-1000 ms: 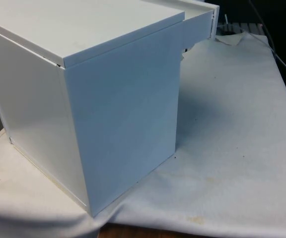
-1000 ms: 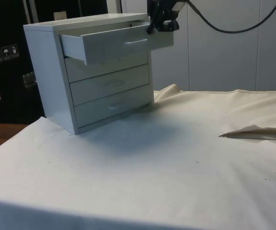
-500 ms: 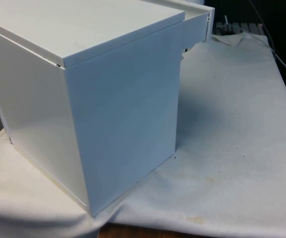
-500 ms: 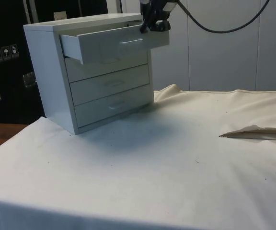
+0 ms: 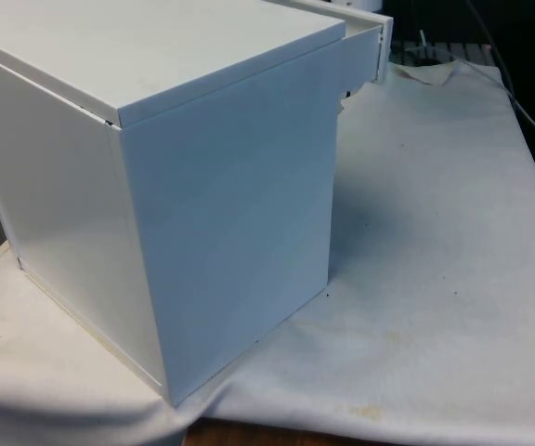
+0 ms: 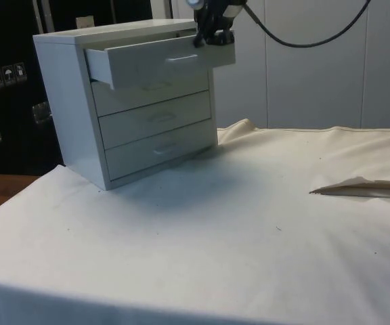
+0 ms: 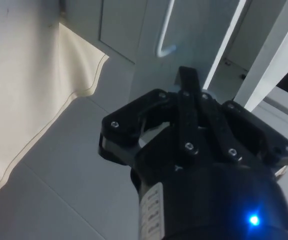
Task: Open the drawer, then close it.
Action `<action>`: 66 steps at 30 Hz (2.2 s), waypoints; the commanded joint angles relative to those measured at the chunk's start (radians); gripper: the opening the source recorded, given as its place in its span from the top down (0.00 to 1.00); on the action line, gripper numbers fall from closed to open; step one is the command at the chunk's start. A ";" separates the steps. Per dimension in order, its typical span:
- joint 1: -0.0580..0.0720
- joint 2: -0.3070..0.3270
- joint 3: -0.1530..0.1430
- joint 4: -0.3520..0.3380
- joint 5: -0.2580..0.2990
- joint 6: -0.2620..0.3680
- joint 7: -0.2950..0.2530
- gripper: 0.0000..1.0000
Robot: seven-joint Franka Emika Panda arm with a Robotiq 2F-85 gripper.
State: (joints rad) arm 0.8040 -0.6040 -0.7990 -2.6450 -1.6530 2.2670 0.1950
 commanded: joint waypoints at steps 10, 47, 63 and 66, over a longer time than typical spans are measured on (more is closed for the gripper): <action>0.017 0.067 -0.044 0.075 -0.004 0.051 0.008 1.00; 0.013 0.332 -0.175 0.265 0.007 0.300 0.128 1.00; 0.001 0.383 -0.173 0.272 -0.008 0.320 0.218 1.00; 0.000 0.384 -0.169 0.269 0.000 0.306 0.219 1.00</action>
State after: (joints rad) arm 0.8040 -0.2200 -0.9680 -2.3760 -1.6530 2.5730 0.4140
